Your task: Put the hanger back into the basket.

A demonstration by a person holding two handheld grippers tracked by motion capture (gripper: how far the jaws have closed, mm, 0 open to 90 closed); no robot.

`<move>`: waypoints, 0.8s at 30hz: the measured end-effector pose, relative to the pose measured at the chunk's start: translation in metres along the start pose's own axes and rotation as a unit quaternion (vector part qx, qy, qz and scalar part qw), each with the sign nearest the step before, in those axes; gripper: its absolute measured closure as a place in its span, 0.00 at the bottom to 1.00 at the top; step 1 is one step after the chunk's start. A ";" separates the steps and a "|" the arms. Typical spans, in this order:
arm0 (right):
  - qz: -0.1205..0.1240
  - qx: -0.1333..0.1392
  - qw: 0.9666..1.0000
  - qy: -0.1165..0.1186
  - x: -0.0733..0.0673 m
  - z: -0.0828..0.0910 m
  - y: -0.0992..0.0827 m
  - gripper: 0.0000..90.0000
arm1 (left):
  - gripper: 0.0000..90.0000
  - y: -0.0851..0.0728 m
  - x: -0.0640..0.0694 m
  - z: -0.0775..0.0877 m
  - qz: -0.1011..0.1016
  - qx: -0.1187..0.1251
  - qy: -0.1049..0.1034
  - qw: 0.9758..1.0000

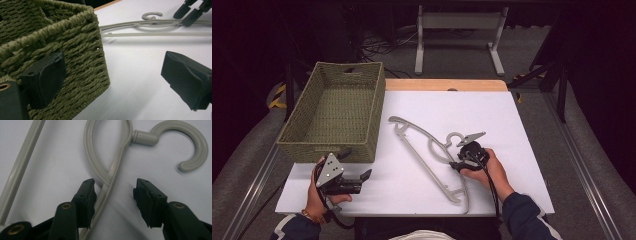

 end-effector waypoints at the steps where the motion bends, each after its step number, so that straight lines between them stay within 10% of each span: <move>1: -0.001 -0.006 1.000 0.004 0.000 0.000 0.001 0.61 | 0.08 0.000 0.000 0.000 0.001 -0.001 -0.002 1.000; 9: 0.010 -0.011 1.000 -0.005 -0.003 -0.003 0.003 0.80 | 0.08 -0.001 0.003 -0.001 -0.005 -0.008 -0.005 1.000; 24: 0.005 -0.030 0.999 0.012 0.009 -0.001 0.007 0.86 | 0.09 -0.006 0.006 0.006 -0.003 -0.018 0.000 1.000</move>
Point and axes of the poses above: each handheld gripper's, and its own axes: z roughly backward along the jaws, y roughly out of its top, x roughly to its right, the point moved 9 cm from there along -z, roughly forward along the jaws, and after that the axes turned 5 degrees about x, right-handed, at the moved point
